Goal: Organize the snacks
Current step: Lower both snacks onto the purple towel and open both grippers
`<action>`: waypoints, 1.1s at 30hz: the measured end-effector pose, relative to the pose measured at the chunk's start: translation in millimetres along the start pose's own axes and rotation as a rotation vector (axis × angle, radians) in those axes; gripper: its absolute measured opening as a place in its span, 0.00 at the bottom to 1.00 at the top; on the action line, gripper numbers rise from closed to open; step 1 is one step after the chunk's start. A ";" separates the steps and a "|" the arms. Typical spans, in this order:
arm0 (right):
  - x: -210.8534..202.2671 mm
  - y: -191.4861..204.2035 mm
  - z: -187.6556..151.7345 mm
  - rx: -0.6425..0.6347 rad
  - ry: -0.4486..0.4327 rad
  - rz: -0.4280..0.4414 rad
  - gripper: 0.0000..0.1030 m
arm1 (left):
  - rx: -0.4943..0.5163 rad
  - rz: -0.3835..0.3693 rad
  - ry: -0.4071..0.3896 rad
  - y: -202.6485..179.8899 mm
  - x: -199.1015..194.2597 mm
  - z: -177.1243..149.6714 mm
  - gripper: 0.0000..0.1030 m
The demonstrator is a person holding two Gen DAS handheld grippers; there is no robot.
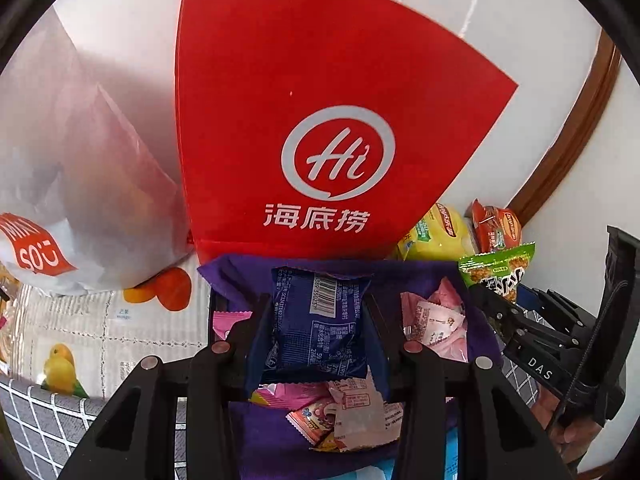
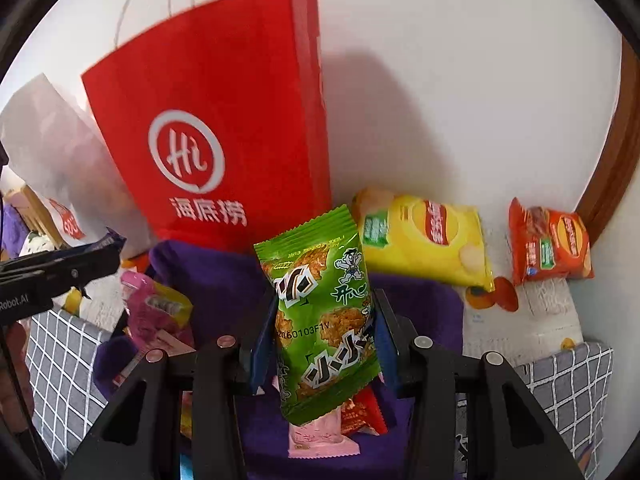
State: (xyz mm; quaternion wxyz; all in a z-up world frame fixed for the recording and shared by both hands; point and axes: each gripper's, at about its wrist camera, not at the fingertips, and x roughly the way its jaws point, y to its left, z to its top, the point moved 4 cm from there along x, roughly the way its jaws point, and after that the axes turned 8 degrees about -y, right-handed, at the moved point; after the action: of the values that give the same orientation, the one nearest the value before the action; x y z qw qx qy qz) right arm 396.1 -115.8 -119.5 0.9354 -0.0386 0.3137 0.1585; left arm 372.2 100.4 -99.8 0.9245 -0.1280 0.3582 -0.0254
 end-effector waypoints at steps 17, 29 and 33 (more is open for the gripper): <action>25.3 1.9 -20.4 -0.051 0.117 0.002 0.43 | 0.023 -0.023 0.110 -18.0 31.2 -22.7 0.39; 40.4 -2.4 -32.1 -0.065 0.187 -0.027 0.43 | 0.017 -0.049 0.177 -25.0 50.1 -35.3 0.40; 42.4 -1.1 -33.3 -0.073 0.195 -0.026 0.43 | 0.027 -0.052 0.189 -26.0 52.4 -37.8 0.40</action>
State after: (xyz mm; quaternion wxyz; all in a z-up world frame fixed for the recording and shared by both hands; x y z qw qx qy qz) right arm 409.2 -111.0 -171.6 0.9004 -0.0920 0.3968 0.1529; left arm 387.0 59.8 -154.4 0.8872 -0.1218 0.4400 -0.0664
